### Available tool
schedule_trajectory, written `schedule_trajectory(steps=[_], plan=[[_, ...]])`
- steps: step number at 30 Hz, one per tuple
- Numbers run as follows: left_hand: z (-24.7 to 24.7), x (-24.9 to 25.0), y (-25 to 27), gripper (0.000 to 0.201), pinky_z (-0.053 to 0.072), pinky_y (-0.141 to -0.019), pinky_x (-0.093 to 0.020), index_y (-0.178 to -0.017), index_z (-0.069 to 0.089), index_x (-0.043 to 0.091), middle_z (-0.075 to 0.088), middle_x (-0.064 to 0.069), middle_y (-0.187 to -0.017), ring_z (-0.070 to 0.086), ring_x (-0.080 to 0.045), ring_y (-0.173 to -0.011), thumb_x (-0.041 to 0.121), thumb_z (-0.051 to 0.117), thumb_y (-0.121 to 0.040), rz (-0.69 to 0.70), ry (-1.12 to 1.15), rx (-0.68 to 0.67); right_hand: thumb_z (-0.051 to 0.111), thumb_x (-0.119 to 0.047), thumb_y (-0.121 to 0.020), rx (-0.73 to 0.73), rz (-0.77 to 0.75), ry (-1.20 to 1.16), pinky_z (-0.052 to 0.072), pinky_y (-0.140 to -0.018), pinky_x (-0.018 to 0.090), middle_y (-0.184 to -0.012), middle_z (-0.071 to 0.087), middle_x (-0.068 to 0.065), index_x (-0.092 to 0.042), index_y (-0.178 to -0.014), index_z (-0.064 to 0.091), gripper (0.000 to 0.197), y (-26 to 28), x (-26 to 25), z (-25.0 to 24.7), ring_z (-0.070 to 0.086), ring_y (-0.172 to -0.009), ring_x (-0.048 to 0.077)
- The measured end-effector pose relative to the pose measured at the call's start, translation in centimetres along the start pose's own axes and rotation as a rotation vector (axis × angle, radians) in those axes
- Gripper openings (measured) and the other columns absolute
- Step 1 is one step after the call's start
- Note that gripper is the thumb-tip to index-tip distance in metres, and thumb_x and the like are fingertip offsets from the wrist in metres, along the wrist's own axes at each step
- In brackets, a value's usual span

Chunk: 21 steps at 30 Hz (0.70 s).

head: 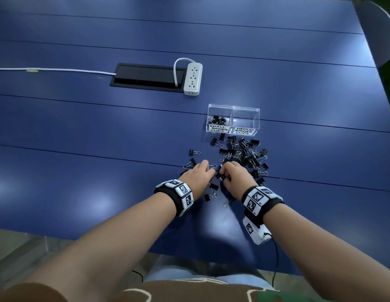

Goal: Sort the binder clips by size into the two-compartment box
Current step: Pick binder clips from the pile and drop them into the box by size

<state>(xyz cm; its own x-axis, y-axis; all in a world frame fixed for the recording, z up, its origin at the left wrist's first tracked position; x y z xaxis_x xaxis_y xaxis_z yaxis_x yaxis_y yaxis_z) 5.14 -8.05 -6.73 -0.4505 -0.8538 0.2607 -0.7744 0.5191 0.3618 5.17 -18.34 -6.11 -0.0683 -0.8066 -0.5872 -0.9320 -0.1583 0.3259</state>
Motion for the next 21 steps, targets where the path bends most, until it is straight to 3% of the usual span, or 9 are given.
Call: schedule_trajectory(steps=[4,7,9,11,13,16,19,21], plan=[[-1.1,0.0,0.4,0.022,0.044,-0.092,-0.035,-0.109,0.052,0.01,0.05,-0.007,-0.113,0.048,-0.025,-0.103,0.023,0.056,-0.091,0.042,0.09,0.081,0.055,-0.001,-0.08,0.119,0.085,-0.151,0.046,-0.076,0.022,-0.091,0.063,-0.002,-0.017,-0.089,0.064,0.021,-0.3,1.8,-2.4,0.058,-0.077,0.015],[-1.6,-0.4,1.3,0.019,0.045,-0.083,-0.036,-0.107,0.049,0.011,0.057,-0.004,-0.099,0.054,-0.025,-0.091,0.02,0.052,-0.09,-0.007,0.329,0.025,0.058,-0.003,-0.085,0.14,0.205,-0.345,0.05,-0.075,0.025,-0.083,0.068,-0.005,-0.026,-0.08,0.063,0.024,-0.3,4.2,-3.6,0.062,-0.077,0.014],[-1.2,-0.4,2.0,0.018,0.046,-0.078,-0.037,-0.107,0.047,0.013,0.054,0.0,-0.091,0.053,-0.025,-0.081,0.018,0.047,-0.09,-0.046,0.381,-0.053,0.054,0.001,-0.088,0.145,0.262,-0.494,0.054,-0.077,0.032,-0.081,0.07,-0.002,-0.025,-0.077,0.062,0.029,-0.3,5.5,-4.1,0.063,-0.075,0.018],[-0.5,-0.4,2.4,0.018,0.046,-0.079,-0.039,-0.107,0.048,0.013,0.057,-0.003,-0.097,0.055,-0.027,-0.085,0.016,0.039,-0.091,-0.084,0.315,-0.128,0.046,0.008,-0.089,0.152,0.298,-0.607,0.054,-0.072,0.032,-0.078,0.068,0.001,-0.018,-0.078,0.061,0.032,-0.3,6.3,-4.5,0.059,-0.072,0.019],[0.1,-0.4,2.5,0.019,0.046,-0.08,-0.041,-0.103,0.048,0.013,0.06,-0.007,-0.105,0.058,-0.031,-0.091,0.014,0.033,-0.093,-0.12,0.225,-0.17,0.041,0.011,-0.09,0.151,0.323,-0.702,0.054,-0.061,0.024,-0.076,0.065,0.003,-0.014,-0.078,0.061,0.033,-0.3,6.5,-4.8,0.058,-0.068,0.017],[1.3,0.0,2.7,0.021,0.045,-0.084,-0.042,-0.107,0.047,0.011,0.057,-0.01,-0.113,0.059,-0.033,-0.099,0.017,0.03,-0.098,-0.121,0.112,-0.209,0.045,0.007,-0.088,0.12,0.406,-0.823,0.049,-0.048,0.022,-0.074,0.061,0.006,-0.012,-0.077,0.061,0.027,-0.4,6.6,-4.1,0.053,-0.062,0.017],[1.9,0.6,3.0,0.026,0.045,-0.083,-0.041,-0.108,0.047,0.011,0.055,-0.01,-0.114,0.057,-0.032,-0.1,0.033,0.037,-0.098,-0.072,0.068,-0.184,0.06,-0.012,-0.086,0.025,0.419,-0.664,0.045,-0.05,0.026,-0.072,0.062,0.001,-0.015,-0.077,0.063,0.01,-0.2,5.8,-3.1,0.051,-0.059,0.016],[2.1,0.8,3.0,0.03,0.046,-0.081,-0.04,-0.107,0.046,0.012,0.054,-0.009,-0.113,0.057,-0.031,-0.101,0.039,0.046,-0.095,-0.047,0.065,-0.169,0.066,-0.013,-0.082,-0.034,0.351,-0.419,0.045,-0.051,0.024,-0.07,0.06,-0.003,-0.017,-0.081,0.061,0.007,0.1,4.7,-2.7,0.051,-0.057,0.013]])
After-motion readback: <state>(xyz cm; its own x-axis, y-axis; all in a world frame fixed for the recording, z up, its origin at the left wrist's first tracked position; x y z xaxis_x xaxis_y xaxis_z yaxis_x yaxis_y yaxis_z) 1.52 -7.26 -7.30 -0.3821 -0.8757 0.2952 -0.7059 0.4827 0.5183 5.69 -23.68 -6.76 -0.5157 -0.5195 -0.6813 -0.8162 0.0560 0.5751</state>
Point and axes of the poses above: each hand's wrist, its own y-axis away from the middle knuckle, its own z-axis out of the palm, x = y × z, the point moved 9 cm from there along -y, towards the middle knuckle
